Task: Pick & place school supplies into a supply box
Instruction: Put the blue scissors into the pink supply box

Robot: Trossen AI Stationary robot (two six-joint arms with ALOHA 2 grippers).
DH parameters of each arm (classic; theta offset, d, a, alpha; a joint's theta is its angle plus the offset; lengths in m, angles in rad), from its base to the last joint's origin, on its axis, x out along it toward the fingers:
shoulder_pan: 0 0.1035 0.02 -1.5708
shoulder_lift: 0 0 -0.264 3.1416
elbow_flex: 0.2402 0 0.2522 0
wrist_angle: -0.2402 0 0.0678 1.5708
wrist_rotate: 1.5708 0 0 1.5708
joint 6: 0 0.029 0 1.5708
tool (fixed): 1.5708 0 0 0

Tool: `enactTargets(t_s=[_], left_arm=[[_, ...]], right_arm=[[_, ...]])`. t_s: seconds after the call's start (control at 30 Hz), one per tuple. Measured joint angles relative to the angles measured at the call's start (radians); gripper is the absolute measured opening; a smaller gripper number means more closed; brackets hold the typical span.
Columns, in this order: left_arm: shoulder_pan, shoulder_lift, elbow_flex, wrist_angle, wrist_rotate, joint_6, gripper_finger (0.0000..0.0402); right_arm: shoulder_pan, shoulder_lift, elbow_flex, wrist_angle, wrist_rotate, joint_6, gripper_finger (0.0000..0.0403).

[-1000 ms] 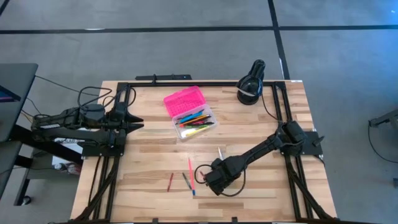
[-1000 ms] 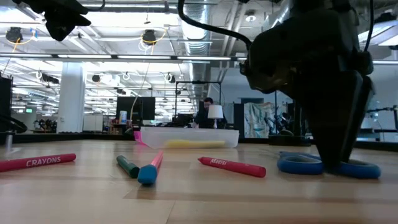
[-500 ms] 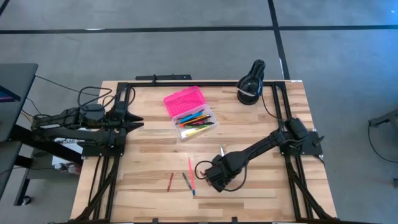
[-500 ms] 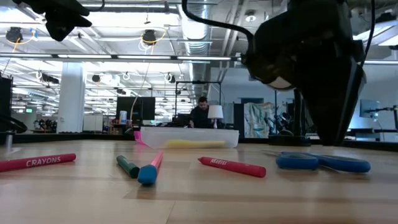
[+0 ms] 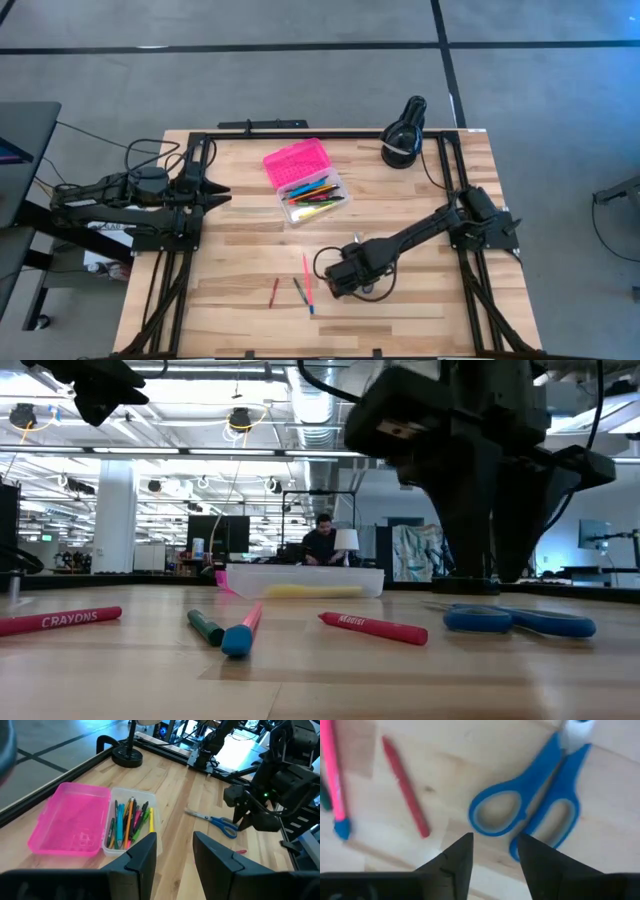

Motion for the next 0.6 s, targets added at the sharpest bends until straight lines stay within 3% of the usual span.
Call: enactTargets(t_s=[0.17,0.33,0.6], left_arm=[[0.0,0.0,0.0,0.0,-0.001,0.014,0.0121],[0.0,0.0,0.0,0.0,-0.001,0.017,0.0121],[0.0,0.0,0.0,0.0,-0.001,0.016,0.0121]], right_arm=[[0.011,0.0,0.0,-0.073,0.009,0.083,0.0193],[0.022,0.0,0.0,-0.033,0.013,0.103,0.0233],[0.019,0.002,-0.023,-0.045,0.035,0.138,0.023]])
